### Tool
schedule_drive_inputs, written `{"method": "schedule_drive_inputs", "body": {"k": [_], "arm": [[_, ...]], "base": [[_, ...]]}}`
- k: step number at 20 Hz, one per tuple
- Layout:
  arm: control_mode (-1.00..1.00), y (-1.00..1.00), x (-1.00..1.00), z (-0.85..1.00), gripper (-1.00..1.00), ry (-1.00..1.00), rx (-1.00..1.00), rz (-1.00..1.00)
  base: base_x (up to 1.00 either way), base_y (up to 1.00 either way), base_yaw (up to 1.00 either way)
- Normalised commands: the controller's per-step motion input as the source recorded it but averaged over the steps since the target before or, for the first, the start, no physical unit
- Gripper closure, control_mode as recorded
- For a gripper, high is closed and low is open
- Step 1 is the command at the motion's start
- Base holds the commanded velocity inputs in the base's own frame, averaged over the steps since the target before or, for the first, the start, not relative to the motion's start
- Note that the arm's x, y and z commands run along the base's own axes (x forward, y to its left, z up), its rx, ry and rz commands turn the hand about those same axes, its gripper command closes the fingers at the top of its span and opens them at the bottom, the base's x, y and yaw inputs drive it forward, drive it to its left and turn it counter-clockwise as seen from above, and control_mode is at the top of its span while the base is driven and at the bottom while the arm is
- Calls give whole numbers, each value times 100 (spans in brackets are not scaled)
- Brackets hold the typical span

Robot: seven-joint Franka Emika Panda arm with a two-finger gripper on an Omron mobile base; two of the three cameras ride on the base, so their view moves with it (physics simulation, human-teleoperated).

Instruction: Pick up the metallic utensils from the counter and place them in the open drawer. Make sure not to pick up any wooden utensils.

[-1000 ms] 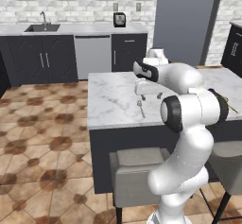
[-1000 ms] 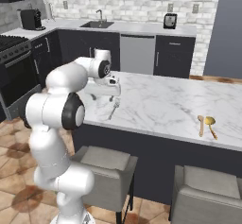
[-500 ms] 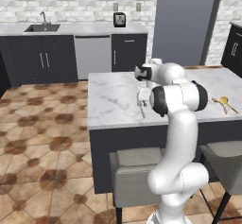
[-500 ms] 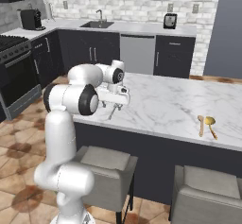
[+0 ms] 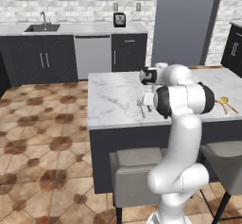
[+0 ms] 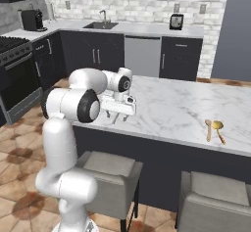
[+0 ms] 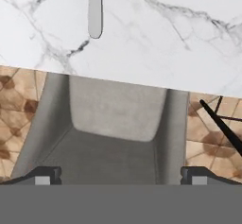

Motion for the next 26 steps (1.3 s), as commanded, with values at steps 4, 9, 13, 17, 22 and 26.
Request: {"method": "schedule_drive_inputs", "body": {"k": [4,9,13,17,22,26], "arm": [[-100,0,-20,-16,-100,-17,0,0],[-100,19,51,-8,-100,-16,0,-3],[-100,34,41,16,-100,-12,0,-13],[-100,8,25,1,-100,-2,0,-19],[-100,0,0,-22,-100,0,-4,-19],[-100,1,7,-29,-100,-2,-8,-10]], "base": [[0,0,0],[0,0,0],[0,0,0],[0,0,0],[0,0,0],[0,0,0]]}}
